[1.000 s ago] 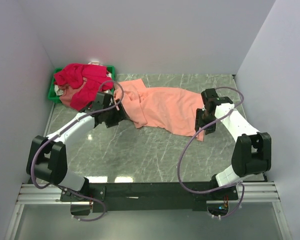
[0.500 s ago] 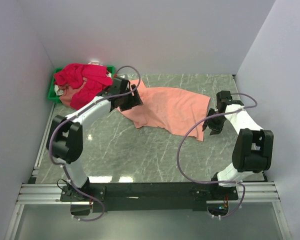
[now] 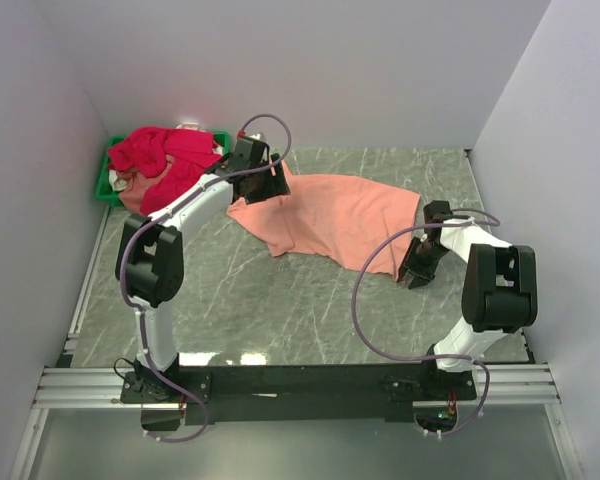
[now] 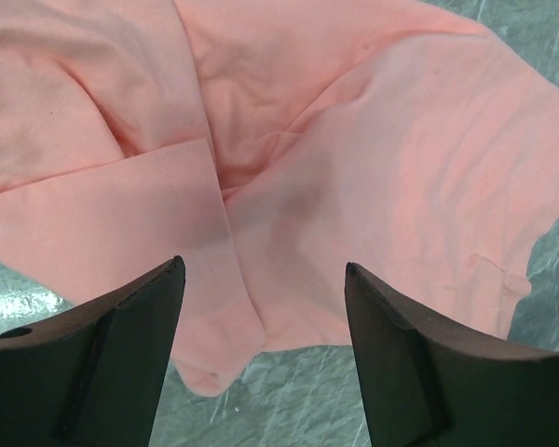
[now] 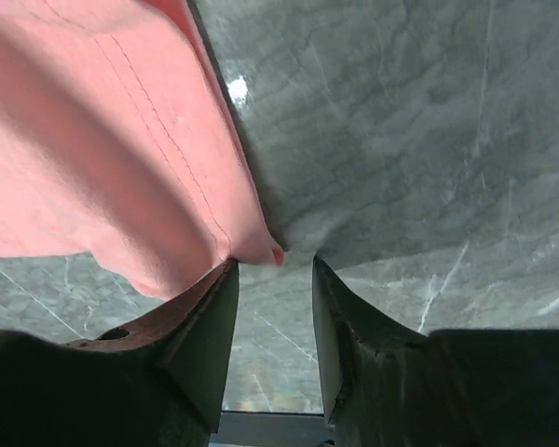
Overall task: Fold and stack the t-shirts
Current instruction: Flatten the tshirt out
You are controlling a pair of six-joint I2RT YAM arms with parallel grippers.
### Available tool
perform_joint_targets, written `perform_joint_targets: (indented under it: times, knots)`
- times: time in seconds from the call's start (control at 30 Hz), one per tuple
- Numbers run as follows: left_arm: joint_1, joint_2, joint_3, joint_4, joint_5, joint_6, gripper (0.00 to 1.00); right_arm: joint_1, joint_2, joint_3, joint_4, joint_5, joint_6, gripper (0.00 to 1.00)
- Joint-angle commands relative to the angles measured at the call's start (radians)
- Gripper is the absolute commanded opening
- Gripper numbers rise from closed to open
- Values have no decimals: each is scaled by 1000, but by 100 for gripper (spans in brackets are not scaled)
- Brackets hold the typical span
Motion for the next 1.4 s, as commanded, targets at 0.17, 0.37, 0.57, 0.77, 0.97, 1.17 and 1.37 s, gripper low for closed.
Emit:
perform_joint_targets:
  times: [0.17, 0.37, 0.57, 0.77, 0.97, 1.17, 1.37]
  knots:
    - [1, 19, 72, -26, -25, 52, 75, 0, 9, 19, 62, 22, 1, 43]
    - [3, 42, 94, -41, -55, 63, 75, 2, 38, 15, 86, 19, -10, 40]
    - [3, 93, 120, -80, -112, 66, 75, 2, 62, 19, 94, -1, -18, 19]
    - [4, 157, 163, -104, -146, 64, 74, 2, 42, 22, 83, 2, -19, 0]
    - [16, 187, 192, -83, -198, 46, 72, 2, 25, 13, 88, -12, -19, 0]
    - [32, 265, 290, -98, -188, 40, 68, 2, 25, 13, 92, -12, -18, 0]
    - [32, 326, 309, -130, -166, 40, 65, 2, 24, 38, 81, -3, -15, 0]
